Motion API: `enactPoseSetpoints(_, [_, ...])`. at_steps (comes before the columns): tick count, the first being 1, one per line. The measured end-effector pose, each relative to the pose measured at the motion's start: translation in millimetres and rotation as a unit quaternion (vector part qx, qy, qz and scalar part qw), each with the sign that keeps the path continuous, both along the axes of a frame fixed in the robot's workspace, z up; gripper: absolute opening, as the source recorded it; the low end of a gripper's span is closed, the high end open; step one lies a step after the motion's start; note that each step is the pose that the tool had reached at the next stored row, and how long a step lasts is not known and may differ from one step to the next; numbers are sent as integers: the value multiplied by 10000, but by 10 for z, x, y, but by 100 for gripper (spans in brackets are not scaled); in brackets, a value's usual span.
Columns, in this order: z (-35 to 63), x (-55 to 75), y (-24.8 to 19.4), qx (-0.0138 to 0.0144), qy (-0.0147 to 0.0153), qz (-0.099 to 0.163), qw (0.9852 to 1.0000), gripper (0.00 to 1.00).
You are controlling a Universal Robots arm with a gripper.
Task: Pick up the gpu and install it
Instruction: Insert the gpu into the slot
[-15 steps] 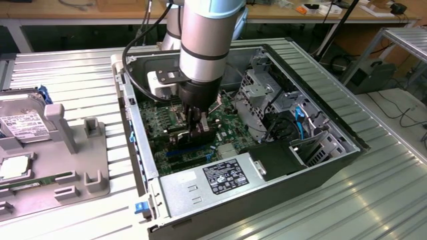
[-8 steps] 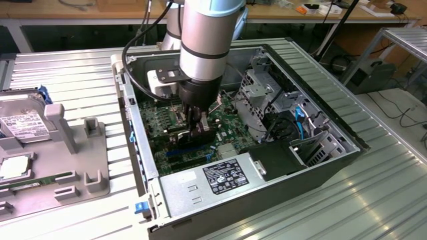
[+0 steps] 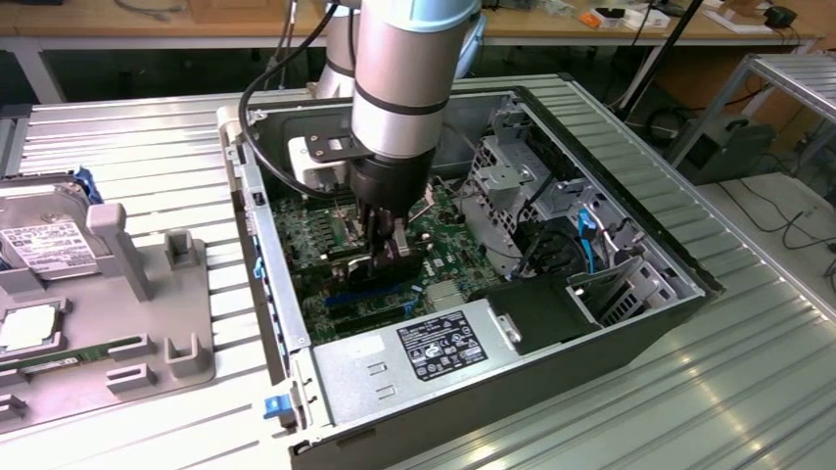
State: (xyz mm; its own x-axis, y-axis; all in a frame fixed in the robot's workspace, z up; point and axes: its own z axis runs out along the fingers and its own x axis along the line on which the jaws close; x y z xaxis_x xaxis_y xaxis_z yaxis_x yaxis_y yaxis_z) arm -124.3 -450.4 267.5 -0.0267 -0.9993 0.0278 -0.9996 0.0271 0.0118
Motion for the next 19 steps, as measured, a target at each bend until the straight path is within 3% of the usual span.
enactPoseSetpoints(19, [-43, 0, -14, 14, 0, 0, 10000, 27])
